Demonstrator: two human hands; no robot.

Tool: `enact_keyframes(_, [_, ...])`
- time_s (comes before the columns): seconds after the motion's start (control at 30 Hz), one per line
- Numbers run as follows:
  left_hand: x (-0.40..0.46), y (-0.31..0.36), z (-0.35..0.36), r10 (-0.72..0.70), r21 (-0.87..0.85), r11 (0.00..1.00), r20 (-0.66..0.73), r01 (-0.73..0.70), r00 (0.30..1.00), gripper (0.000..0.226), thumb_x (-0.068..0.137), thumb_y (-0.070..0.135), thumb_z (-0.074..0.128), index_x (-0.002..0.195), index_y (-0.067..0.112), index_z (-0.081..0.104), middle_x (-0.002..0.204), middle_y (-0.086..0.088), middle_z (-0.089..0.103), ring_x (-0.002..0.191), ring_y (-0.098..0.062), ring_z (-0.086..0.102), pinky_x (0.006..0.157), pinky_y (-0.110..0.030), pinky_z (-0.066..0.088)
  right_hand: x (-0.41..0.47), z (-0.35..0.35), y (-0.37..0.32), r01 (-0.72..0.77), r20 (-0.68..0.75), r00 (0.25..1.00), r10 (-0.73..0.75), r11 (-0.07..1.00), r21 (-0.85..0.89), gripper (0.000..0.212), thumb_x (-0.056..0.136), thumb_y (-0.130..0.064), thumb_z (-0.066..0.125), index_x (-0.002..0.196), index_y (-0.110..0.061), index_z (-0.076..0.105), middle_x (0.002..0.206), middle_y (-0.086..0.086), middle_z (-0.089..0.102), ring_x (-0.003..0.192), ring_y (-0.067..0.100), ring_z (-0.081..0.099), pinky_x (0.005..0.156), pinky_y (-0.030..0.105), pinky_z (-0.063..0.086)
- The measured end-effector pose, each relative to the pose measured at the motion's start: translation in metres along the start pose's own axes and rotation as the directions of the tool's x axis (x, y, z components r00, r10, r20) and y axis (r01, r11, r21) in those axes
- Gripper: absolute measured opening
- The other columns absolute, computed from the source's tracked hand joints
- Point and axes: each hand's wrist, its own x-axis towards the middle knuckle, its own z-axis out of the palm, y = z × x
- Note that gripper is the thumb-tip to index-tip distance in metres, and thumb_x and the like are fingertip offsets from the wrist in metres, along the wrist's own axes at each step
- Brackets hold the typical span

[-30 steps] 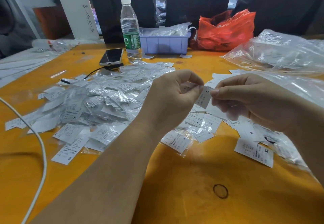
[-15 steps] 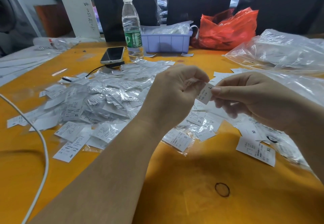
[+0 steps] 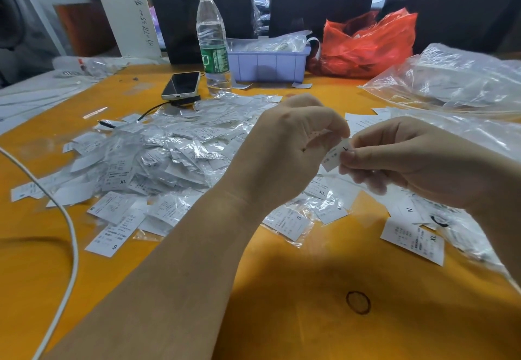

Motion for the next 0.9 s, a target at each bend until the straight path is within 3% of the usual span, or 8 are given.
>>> enact_keyframes(0.07, [-0.001, 0.001, -0.001, -0.045, -0.032, 0.998, -0.009, 0.045, 0.999, 0.017, 0.089, 0.010, 0.068, 0.104, 0.018, 0.072, 0.091, 0.007, 0.061, 0.079, -0.003, 0.055, 0.070, -0.013, 0.045, 0.001, 0.000, 0.001, 0.011, -0.017, 1.000, -0.011, 1.000, 0.003, 0.035, 0.063, -0.037, 0.071, 0.071, -0.004, 0.073, 0.060, 0.008, 0.061, 0.049, 0.015, 0.048, 0.045, 0.016, 0.037])
enact_keyframes(0.13, [-0.001, 0.002, -0.001, -0.184, -0.165, 0.971, -0.057, 0.172, 0.981, 0.036, 0.087, 0.014, 0.071, 0.119, 0.025, 0.060, 0.091, 0.012, 0.060, 0.079, -0.003, 0.059, 0.071, -0.016, 0.050, 0.002, -0.001, 0.002, 0.030, -0.071, 0.997, -0.028, 0.999, 0.016, 0.038, 0.061, -0.038, 0.071, 0.073, -0.001, 0.071, 0.061, 0.008, 0.060, 0.052, 0.018, 0.047, 0.047, 0.018, 0.037])
enact_keyframes(0.2, [0.000, 0.001, -0.003, -0.392, -0.391, 0.852, -0.033, 0.349, 0.919, 0.050, 0.085, 0.019, 0.074, 0.126, 0.027, 0.046, 0.098, 0.004, 0.063, 0.086, -0.012, 0.065, 0.075, -0.026, 0.057, 0.003, -0.002, 0.004, 0.054, -0.140, 0.989, -0.046, 0.997, 0.055, 0.039, 0.062, -0.037, 0.072, 0.077, 0.000, 0.071, 0.064, 0.009, 0.059, 0.056, 0.022, 0.045, 0.048, 0.021, 0.038])
enact_keyframes(0.27, [0.003, 0.000, -0.005, -0.541, -0.533, 0.669, 0.129, 0.518, 0.831, 0.045, 0.087, 0.023, 0.073, 0.124, 0.021, 0.047, 0.103, -0.004, 0.066, 0.087, -0.016, 0.066, 0.075, -0.033, 0.059, 0.004, -0.003, 0.006, 0.076, -0.194, 0.979, -0.056, 0.992, 0.102, 0.038, 0.065, -0.035, 0.072, 0.080, 0.001, 0.071, 0.068, 0.011, 0.059, 0.059, 0.024, 0.044, 0.050, 0.023, 0.039])
enact_keyframes(0.33, [0.003, 0.001, -0.003, -0.527, -0.549, 0.593, 0.288, 0.589, 0.799, 0.025, 0.091, 0.022, 0.067, 0.111, 0.011, 0.059, 0.093, -0.003, 0.068, 0.077, -0.015, 0.064, 0.069, -0.032, 0.055, 0.004, -0.003, 0.007, 0.088, -0.224, 0.973, -0.057, 0.988, 0.131, 0.037, 0.068, -0.033, 0.071, 0.082, 0.002, 0.069, 0.070, 0.011, 0.059, 0.060, 0.023, 0.044, 0.051, 0.024, 0.038])
enact_keyframes(0.43, [0.000, 0.002, 0.003, -0.467, -0.527, 0.628, 0.332, 0.572, 0.819, 0.009, 0.094, 0.018, 0.063, 0.093, 0.010, 0.066, 0.077, 0.000, 0.066, 0.067, -0.013, 0.058, 0.062, -0.027, 0.048, 0.005, -0.001, 0.008, 0.098, -0.227, 0.972, -0.062, 0.984, 0.152, 0.037, 0.070, -0.031, 0.070, 0.084, 0.003, 0.069, 0.069, 0.011, 0.060, 0.060, 0.022, 0.045, 0.049, 0.022, 0.039])
enact_keyframes(0.7, [0.000, 0.000, 0.003, -0.431, -0.466, 0.710, 0.306, 0.529, 0.849, 0.010, 0.094, 0.019, 0.061, 0.087, 0.014, 0.067, 0.065, 0.005, 0.061, 0.058, -0.009, 0.051, 0.056, -0.022, 0.043, 0.007, 0.001, 0.012, 0.090, -0.237, 0.970, -0.058, 0.988, 0.127, 0.028, 0.076, -0.029, 0.077, 0.082, -0.002, 0.071, 0.070, 0.012, 0.059, 0.060, 0.023, 0.045, 0.049, 0.020, 0.042])
enact_keyframes(0.9, [-0.002, -0.001, 0.010, -0.473, -0.561, 0.580, 0.358, 0.591, 0.805, 0.009, 0.091, 0.021, 0.066, 0.088, 0.013, 0.064, 0.075, 0.003, 0.064, 0.066, -0.013, 0.056, 0.060, -0.028, 0.047, 0.006, 0.006, 0.010, 0.136, -0.351, 0.935, -0.058, 0.970, 0.203, 0.024, 0.067, -0.032, 0.070, 0.077, -0.011, 0.076, 0.063, 0.004, 0.060, 0.053, 0.013, 0.048, 0.046, 0.019, 0.042])
